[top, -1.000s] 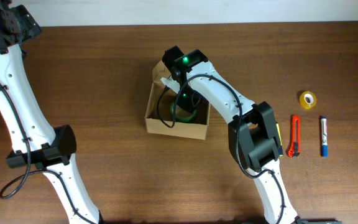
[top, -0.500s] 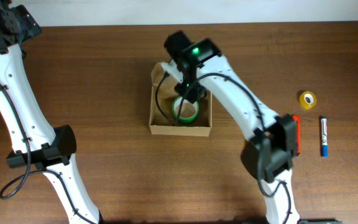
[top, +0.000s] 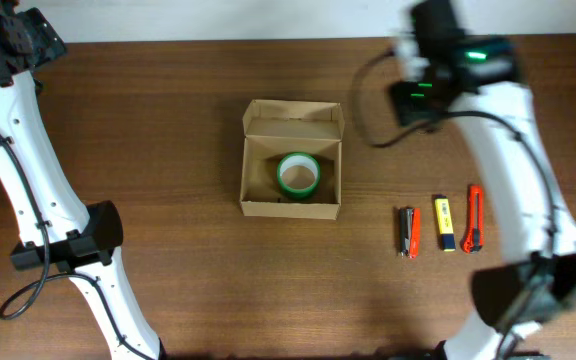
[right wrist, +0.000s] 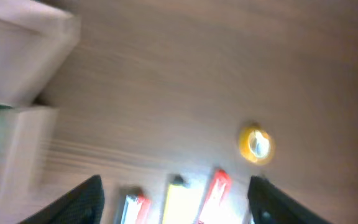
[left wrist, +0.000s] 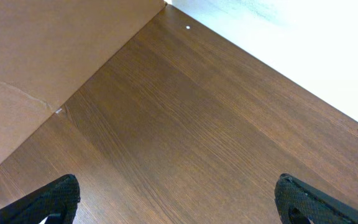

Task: Pack container
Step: 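Move the right gripper to the clear yellow tape roll, then grasp the clear yellow tape roll with the right gripper, then carry the yellow tape roll with the right gripper over the box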

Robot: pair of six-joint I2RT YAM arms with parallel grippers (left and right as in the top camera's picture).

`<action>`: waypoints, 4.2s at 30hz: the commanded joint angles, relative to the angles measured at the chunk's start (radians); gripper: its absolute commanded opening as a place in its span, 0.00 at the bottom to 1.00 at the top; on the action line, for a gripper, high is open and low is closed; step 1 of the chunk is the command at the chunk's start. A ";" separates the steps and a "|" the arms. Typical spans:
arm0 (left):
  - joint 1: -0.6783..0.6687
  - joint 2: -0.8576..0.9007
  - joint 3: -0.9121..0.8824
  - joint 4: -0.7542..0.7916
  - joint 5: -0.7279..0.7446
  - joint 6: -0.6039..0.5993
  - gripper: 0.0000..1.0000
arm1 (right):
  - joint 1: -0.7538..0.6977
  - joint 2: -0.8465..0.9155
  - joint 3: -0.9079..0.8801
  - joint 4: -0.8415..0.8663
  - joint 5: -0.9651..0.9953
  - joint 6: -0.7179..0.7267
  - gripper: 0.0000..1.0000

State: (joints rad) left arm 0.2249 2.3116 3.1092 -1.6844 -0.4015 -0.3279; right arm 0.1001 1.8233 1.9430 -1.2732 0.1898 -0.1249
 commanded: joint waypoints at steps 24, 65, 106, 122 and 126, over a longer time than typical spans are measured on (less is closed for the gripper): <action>0.005 -0.023 0.011 -0.003 -0.014 0.016 1.00 | -0.534 0.298 -0.251 0.220 -0.138 0.085 0.78; 0.005 -0.023 0.011 -0.002 -0.014 0.016 1.00 | -0.566 0.391 -0.251 0.369 -0.126 0.081 0.77; 0.005 -0.023 0.011 -0.002 -0.014 0.016 1.00 | -0.435 0.406 0.380 -0.113 -0.198 0.053 0.04; 0.005 -0.023 0.011 -0.002 -0.014 0.016 1.00 | 0.192 0.382 0.778 -0.399 -0.256 -0.315 0.04; 0.005 -0.023 0.011 -0.002 -0.014 0.016 1.00 | 0.291 0.382 0.658 -0.364 -0.269 -0.323 0.04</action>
State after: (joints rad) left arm 0.2249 2.3116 3.1092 -1.6844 -0.4011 -0.3279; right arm 0.3534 2.2086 2.6701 -1.6554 -0.0578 -0.3935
